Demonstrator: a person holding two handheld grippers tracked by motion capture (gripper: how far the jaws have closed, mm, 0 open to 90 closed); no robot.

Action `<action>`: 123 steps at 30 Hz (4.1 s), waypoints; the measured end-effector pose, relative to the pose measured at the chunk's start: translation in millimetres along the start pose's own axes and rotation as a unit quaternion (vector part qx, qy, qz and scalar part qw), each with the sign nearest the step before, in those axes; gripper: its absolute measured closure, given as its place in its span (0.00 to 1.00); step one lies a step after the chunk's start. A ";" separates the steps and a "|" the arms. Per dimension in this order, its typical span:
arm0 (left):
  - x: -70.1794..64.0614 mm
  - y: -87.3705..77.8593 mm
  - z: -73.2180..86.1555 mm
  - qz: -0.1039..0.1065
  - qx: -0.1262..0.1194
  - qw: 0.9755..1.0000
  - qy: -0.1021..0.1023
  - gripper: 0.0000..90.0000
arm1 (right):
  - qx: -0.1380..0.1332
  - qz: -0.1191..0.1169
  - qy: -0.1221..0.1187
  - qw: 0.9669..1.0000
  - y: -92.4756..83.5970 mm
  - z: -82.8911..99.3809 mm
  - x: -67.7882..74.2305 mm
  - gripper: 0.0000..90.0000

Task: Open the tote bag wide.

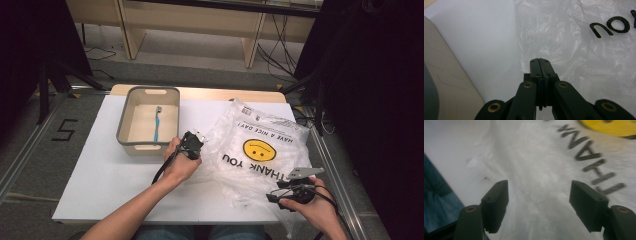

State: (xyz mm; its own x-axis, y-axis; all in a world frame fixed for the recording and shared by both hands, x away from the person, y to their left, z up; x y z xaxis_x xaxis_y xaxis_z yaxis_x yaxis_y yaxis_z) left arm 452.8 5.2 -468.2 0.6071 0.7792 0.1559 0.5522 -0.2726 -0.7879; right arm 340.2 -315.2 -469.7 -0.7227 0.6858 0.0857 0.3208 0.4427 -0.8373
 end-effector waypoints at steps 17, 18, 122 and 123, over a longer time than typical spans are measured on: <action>-29.9 -54.1 13.0 0.104 -0.047 0.990 0.084 0.45 | 0.058 0.027 0.021 0.998 19.7 -7.8 3.1 1.00; -35.0 -54.1 17.7 0.118 -0.032 0.987 0.104 0.43 | 0.056 0.025 0.023 0.998 19.9 -8.8 3.5 1.00; -61.2 -28.0 53.1 0.140 -0.093 0.982 0.091 0.74 | -0.008 0.026 -0.046 0.999 76.9 -95.9 28.2 0.95; -62.8 -26.1 51.3 0.140 -0.091 0.982 0.092 0.76 | -0.015 0.025 -0.043 0.999 75.8 -96.5 28.1 0.96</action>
State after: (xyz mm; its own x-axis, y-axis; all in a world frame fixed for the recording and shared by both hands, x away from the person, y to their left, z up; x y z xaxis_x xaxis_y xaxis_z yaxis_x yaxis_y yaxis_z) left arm 371.0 -7.7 -487.9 0.8334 0.5486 0.0666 0.4319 -0.5715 -0.6978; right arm 403.3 -206.7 -478.7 -0.7550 0.6557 -0.0033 0.3744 0.4270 -0.8231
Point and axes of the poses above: each handheld gripper's, and its own axes: y roughly forward along the jaws, z roughly out of its underside, x roughly to its left, the point moved 2 cm from there along y, roughly forward along the jaws, and after that the axes turned 4 degrees about x, right-handed, at the moved point
